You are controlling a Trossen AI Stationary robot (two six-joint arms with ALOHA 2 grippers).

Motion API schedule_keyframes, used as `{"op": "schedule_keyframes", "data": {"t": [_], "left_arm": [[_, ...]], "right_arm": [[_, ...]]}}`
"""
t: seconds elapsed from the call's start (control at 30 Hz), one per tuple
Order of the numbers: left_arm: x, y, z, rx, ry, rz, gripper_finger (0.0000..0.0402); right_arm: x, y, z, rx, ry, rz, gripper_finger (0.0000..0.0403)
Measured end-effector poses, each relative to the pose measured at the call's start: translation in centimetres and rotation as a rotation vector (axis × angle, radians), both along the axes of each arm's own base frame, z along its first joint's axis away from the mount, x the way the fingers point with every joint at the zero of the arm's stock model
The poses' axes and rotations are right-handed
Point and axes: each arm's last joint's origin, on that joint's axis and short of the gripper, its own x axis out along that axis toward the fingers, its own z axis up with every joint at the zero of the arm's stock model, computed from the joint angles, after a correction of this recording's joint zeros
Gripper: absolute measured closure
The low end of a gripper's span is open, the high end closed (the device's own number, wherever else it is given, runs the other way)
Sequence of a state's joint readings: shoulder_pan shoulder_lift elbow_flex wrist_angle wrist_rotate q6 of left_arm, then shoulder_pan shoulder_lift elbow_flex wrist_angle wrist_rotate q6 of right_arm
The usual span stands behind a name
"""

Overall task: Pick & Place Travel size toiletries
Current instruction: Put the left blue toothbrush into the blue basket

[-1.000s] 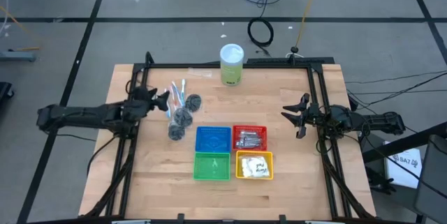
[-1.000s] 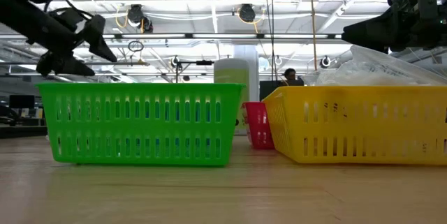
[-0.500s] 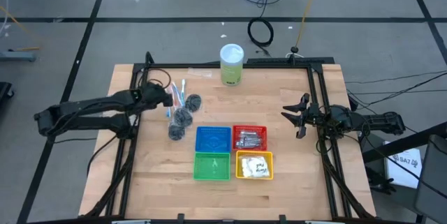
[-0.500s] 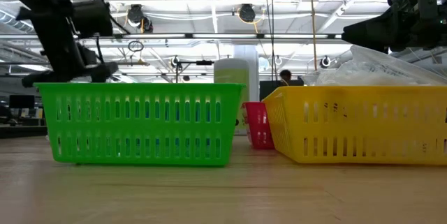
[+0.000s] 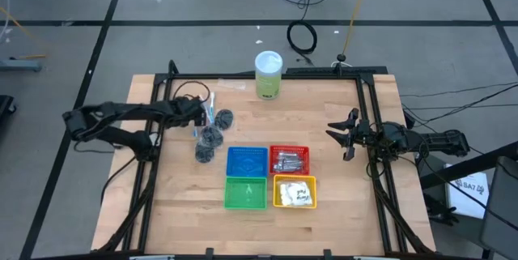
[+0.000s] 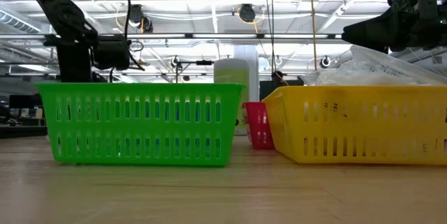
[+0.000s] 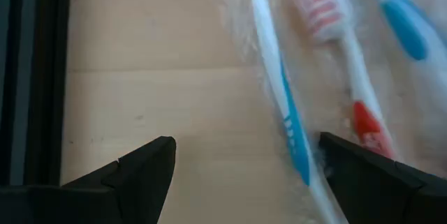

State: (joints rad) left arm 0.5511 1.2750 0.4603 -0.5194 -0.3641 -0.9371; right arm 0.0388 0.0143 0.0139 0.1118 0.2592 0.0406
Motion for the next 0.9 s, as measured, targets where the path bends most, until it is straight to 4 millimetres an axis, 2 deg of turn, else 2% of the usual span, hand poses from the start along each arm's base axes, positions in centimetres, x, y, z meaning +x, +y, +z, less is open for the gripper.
{"op": "schedule_keyframes", "data": {"t": [0.2, 0.47, 0.9], "left_arm": [[0.2, 0.28, -0.97, -0.017, 0.049, 0.021, 0.0055], [0.21, 0.23, -1.12, -0.038, 0.048, 0.013, 0.0067], [0.3, 0.17, -1.19, -0.059, 0.024, 0.02, 0.0219]], "right_arm": [[0.0, 0.0, 0.0, 0.0, 0.0, 0.0, 0.0291], [0.0, 0.0, 0.0, 0.0, 0.0, 0.0, 0.0291], [0.0, 0.0, 0.0, 0.0, 0.0, 0.0, 0.0291]]}}
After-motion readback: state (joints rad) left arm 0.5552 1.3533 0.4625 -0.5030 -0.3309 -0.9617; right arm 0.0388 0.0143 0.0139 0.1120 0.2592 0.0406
